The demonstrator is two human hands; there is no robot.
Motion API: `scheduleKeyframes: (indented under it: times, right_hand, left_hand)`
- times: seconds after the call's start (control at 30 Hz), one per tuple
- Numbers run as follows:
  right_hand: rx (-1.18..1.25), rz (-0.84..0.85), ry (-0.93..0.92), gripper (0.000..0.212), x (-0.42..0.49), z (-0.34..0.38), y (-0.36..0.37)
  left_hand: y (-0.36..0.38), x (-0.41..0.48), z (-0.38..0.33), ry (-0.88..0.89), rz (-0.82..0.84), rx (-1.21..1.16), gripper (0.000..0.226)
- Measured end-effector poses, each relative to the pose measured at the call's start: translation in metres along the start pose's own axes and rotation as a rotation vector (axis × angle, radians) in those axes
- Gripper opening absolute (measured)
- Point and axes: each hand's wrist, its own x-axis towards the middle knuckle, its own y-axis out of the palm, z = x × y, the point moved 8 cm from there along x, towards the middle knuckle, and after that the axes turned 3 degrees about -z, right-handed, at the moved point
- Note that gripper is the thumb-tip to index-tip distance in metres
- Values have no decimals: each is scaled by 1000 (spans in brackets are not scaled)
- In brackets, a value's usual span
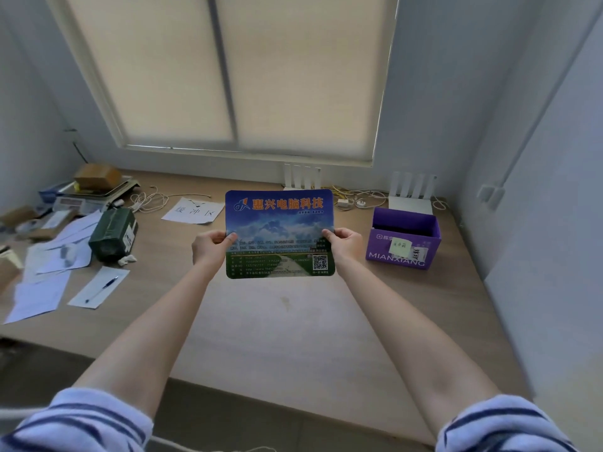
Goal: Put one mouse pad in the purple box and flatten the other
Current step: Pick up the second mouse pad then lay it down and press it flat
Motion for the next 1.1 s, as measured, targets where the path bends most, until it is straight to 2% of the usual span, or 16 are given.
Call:
scheduleKeyframes:
  times: [0.47, 0.83, 1.1]
  right_hand:
    - [-26, 29, -45, 12, 11, 16, 77]
    - [-12, 99, -74, 7, 67, 40, 110]
    - [33, 148, -86, 10, 108, 52, 128]
  left_hand:
    - [-41, 57, 24, 0, -14, -26, 32]
    - [-27, 106, 18, -23, -80, -40, 35]
    - [-15, 130, 1, -4, -117, -50, 34]
